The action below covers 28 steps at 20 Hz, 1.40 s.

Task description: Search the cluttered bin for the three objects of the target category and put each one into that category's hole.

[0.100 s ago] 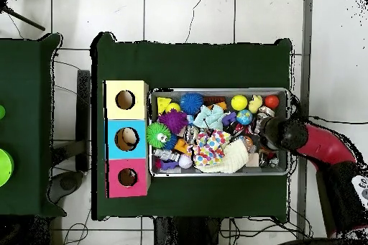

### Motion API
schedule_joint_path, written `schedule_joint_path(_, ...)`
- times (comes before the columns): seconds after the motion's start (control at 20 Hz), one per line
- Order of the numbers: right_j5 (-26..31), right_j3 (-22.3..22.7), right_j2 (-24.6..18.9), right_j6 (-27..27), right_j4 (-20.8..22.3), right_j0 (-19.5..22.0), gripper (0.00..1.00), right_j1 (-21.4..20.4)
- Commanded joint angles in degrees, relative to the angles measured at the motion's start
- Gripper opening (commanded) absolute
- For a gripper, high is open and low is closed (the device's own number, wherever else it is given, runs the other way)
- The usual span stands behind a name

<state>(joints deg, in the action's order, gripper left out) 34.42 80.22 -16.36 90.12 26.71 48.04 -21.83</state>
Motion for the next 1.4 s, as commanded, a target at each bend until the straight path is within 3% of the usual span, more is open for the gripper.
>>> schedule_joint_path(0.05, -2.1, 0.1, -4.8, -2.6, 0.7, -0.4, 1.00, 6.0)
schedule_joint_path(0.3, 1.0, -2.3, -5.2, -3.9, 0.2, -1.4, 1.00, 6.1)
schedule_joint_path(0.6, 5.3, -4.2, -5.0, -4.0, -0.4, -4.2, 1.00, 3.0)
schedule_joint_path(0.9, 16.7, -7.2, -2.9, -5.4, -1.0, -9.0, 1.00, -3.4)
schedule_joint_path(1.1, 19.7, -6.8, -1.2, -3.9, -0.8, -10.9, 1.00, -6.8)
schedule_joint_path(1.4, 19.6, -8.4, -2.0, -3.3, -0.9, -10.7, 1.00, -3.8)
